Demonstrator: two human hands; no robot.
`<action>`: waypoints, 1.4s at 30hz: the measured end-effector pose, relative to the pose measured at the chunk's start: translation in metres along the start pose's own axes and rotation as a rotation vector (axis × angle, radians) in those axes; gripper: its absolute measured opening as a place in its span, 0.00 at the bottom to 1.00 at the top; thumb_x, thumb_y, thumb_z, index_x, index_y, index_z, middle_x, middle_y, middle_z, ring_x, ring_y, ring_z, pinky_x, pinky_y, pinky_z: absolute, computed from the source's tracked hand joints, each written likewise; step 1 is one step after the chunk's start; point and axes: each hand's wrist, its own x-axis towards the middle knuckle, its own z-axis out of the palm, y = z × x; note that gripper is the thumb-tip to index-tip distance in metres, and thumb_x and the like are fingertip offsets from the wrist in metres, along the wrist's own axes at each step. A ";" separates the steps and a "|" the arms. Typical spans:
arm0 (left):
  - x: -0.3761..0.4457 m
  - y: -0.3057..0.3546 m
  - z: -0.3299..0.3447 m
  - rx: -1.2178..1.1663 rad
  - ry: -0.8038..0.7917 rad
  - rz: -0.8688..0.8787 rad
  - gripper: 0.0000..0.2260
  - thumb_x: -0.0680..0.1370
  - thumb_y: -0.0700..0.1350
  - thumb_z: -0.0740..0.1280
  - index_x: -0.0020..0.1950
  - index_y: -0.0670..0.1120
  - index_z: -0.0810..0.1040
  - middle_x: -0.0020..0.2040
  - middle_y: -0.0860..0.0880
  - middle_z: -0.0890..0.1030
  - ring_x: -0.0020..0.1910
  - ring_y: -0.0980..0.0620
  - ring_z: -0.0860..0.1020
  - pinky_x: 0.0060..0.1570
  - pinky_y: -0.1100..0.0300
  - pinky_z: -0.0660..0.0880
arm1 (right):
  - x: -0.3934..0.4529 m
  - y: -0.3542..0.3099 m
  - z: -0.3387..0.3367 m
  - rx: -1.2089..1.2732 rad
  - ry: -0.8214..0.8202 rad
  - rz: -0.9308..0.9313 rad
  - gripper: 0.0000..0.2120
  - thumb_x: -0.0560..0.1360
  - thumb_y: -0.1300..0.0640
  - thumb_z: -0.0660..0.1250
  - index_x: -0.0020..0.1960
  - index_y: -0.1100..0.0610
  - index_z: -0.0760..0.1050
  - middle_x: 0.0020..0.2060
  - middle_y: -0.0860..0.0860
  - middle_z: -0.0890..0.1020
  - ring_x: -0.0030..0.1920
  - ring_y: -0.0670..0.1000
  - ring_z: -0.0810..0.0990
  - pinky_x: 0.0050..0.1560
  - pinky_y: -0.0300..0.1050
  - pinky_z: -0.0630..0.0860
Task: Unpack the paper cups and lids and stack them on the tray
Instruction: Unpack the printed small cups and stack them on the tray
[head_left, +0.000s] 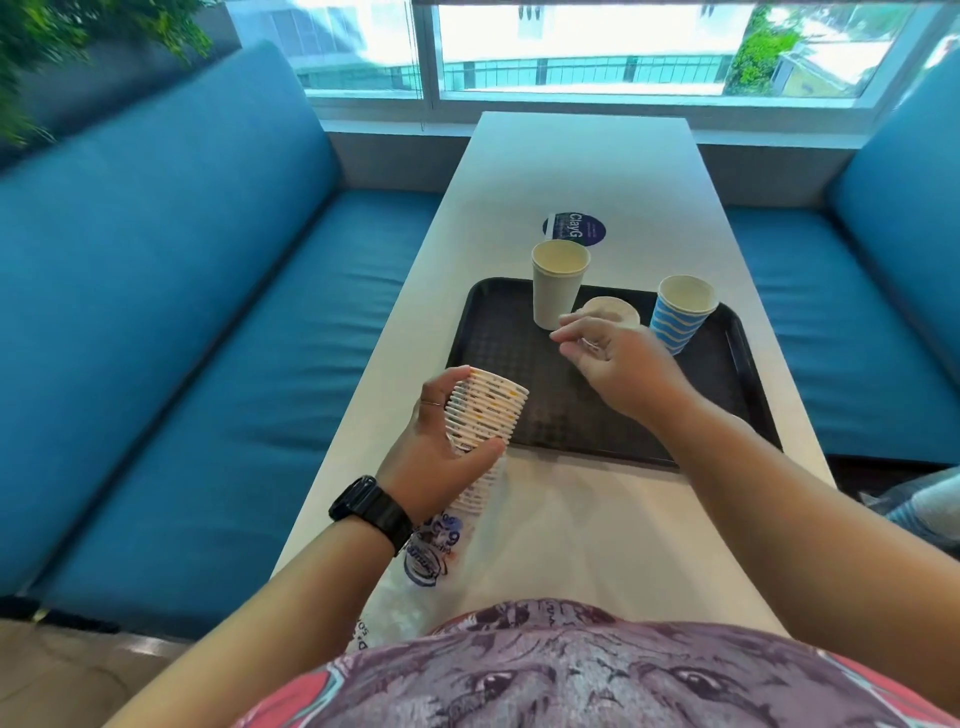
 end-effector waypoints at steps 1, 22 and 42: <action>-0.001 0.001 0.000 -0.004 0.003 0.001 0.36 0.75 0.46 0.73 0.62 0.73 0.50 0.64 0.54 0.69 0.56 0.53 0.78 0.48 0.73 0.72 | -0.004 -0.011 0.002 0.048 -0.046 0.009 0.08 0.77 0.55 0.68 0.54 0.50 0.83 0.58 0.43 0.80 0.60 0.43 0.75 0.66 0.42 0.68; -0.006 0.012 -0.002 0.003 0.053 0.041 0.31 0.74 0.48 0.74 0.63 0.64 0.54 0.62 0.50 0.71 0.49 0.54 0.77 0.38 0.77 0.71 | -0.033 -0.068 0.018 0.280 -0.232 0.136 0.07 0.80 0.58 0.64 0.50 0.49 0.79 0.43 0.45 0.82 0.43 0.44 0.80 0.39 0.30 0.74; -0.004 0.017 -0.001 -0.002 0.022 0.071 0.31 0.75 0.49 0.73 0.63 0.64 0.53 0.61 0.50 0.73 0.48 0.53 0.80 0.42 0.68 0.75 | -0.018 -0.063 0.009 0.074 -0.113 -0.007 0.06 0.80 0.54 0.62 0.55 0.52 0.76 0.49 0.45 0.76 0.47 0.43 0.75 0.45 0.33 0.72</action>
